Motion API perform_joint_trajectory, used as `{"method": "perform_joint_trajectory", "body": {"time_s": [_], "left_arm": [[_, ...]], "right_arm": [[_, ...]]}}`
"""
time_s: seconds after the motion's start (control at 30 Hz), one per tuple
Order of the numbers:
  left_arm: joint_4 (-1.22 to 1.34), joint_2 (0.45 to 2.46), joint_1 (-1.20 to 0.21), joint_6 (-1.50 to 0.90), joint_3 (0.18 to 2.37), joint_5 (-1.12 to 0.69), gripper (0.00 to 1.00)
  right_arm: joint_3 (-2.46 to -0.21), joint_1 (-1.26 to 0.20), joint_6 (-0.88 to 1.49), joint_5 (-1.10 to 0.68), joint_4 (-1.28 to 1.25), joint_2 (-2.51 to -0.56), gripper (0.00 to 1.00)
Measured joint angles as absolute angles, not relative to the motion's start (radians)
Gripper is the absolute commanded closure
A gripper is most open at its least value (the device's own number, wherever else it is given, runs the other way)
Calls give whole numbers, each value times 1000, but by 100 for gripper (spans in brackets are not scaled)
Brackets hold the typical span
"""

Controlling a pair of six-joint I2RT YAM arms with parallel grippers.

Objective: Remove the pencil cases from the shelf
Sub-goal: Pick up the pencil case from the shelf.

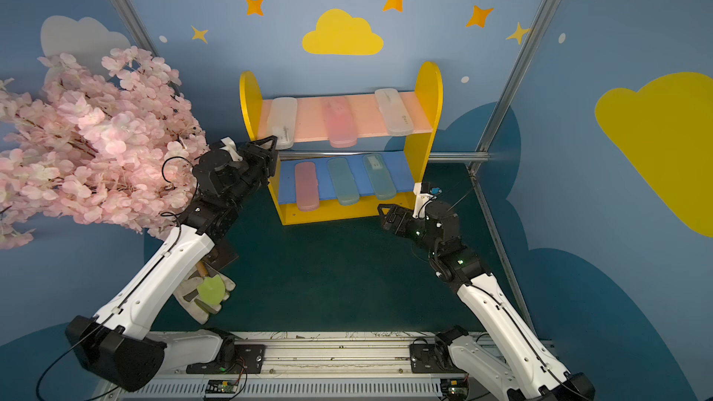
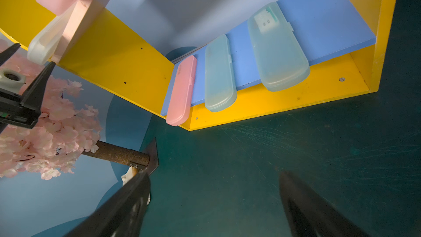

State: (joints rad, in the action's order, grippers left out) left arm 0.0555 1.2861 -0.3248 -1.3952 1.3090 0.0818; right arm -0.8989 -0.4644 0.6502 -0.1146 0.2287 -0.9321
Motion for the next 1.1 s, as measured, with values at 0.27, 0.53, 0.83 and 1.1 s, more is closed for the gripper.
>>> {"method": "perform_joint_trajectory", "body": {"time_s": [0.27,0.53,0.83,1.1], "left_arm": [[60,1306,-319,-1395,1311,81,58],[65,1329,-314,-1396,1333,77,65],[96,1330,-312,-1400,1336,65,79],[106,1309,-311,-1401,1316,31,92]], "right_arm": [[-897,-464,650,-107,229,-920,8],[-897,-464,650,-96,229,-916,8],[-892,-464,650,-93,229,-909,9],[-892,-465,639,-95,229,-885,4]]}}
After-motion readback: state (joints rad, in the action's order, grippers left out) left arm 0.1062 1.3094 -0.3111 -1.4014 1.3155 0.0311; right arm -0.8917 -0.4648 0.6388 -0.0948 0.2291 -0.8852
